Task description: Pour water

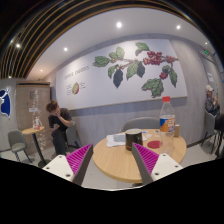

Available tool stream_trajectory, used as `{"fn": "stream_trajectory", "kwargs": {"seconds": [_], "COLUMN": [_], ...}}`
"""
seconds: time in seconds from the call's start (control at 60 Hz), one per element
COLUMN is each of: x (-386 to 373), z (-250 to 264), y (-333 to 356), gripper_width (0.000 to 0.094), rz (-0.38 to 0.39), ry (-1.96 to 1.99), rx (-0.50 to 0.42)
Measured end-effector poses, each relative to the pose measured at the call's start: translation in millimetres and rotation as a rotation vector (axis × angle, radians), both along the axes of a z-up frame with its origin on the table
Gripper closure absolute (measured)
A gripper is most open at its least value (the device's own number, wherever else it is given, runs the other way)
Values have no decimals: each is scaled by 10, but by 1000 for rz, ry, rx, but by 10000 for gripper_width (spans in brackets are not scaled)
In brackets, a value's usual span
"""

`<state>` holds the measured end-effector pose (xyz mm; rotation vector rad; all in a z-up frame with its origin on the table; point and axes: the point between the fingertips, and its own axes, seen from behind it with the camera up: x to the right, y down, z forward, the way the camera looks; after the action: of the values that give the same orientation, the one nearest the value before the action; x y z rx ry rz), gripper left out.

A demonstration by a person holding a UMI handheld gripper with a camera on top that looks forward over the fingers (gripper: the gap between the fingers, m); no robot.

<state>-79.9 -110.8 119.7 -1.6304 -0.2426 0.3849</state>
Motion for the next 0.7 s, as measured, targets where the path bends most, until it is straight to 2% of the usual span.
{"fn": "stream_trajectory", "kwargs": {"seconds": [0.183,0.233,0.317,0.417,0.567,0.7], "x": [-76,139,60,323,717,1150], "z": [2,-108,-6,-156,-111,-10], "y": [56,81,204,391,585,838], "gripper_width": [103,102,103,103,106,102], "rz": [-11,-7,-33,-55,-114,-199], "ry": [-47,-56,-63,-80,-103,-88], "rx": [-15,-10,-19,-28,-33,-16]}}
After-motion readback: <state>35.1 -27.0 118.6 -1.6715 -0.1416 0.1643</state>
